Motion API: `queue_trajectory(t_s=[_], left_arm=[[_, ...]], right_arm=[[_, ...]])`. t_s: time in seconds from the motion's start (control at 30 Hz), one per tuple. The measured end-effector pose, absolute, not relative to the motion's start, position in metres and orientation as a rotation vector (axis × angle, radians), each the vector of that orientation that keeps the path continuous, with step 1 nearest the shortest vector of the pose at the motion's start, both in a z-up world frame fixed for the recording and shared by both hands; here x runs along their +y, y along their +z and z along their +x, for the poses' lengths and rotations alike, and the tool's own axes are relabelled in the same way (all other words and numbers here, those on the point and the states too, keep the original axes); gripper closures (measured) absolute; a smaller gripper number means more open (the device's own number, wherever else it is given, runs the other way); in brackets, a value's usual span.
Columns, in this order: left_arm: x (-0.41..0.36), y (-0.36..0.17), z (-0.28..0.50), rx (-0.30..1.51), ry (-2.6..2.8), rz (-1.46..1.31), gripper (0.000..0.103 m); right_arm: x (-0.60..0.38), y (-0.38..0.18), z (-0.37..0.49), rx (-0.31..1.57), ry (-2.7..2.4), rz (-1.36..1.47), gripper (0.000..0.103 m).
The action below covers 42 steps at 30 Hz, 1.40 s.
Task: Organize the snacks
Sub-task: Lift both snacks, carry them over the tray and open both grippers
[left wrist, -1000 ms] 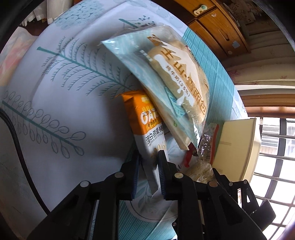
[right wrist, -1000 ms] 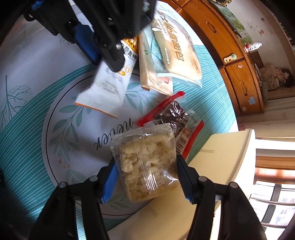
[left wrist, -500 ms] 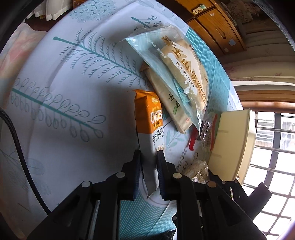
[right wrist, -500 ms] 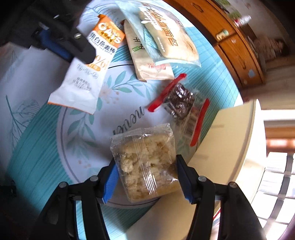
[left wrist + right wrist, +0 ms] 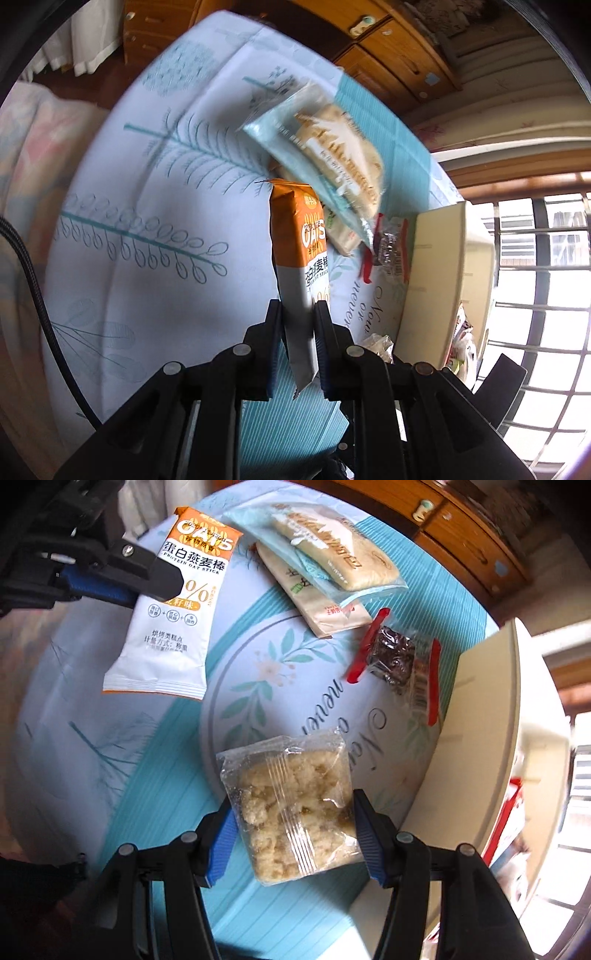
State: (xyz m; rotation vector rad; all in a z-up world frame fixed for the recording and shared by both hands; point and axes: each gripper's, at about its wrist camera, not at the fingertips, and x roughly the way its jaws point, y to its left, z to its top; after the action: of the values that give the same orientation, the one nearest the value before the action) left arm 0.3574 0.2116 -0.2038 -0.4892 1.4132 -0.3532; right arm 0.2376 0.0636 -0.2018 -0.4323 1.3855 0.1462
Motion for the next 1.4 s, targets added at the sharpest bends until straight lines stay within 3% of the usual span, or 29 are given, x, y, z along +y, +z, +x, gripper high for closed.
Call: queue_trajectory(t_s=[0.93, 1.4], left_arm=[[0.127, -0.093, 0.291, 0.921, -0.752, -0.463, 0.088], [0.056, -0.076, 0.251, 0.841, -0.828, -0.421, 0.088]], right_arm=[[-0.025, -0.098, 0.181, 1.139, 0.164, -0.049, 0.044], [-0.091, -0.076, 0.149, 1.06, 0.186, 0.02, 0.044]])
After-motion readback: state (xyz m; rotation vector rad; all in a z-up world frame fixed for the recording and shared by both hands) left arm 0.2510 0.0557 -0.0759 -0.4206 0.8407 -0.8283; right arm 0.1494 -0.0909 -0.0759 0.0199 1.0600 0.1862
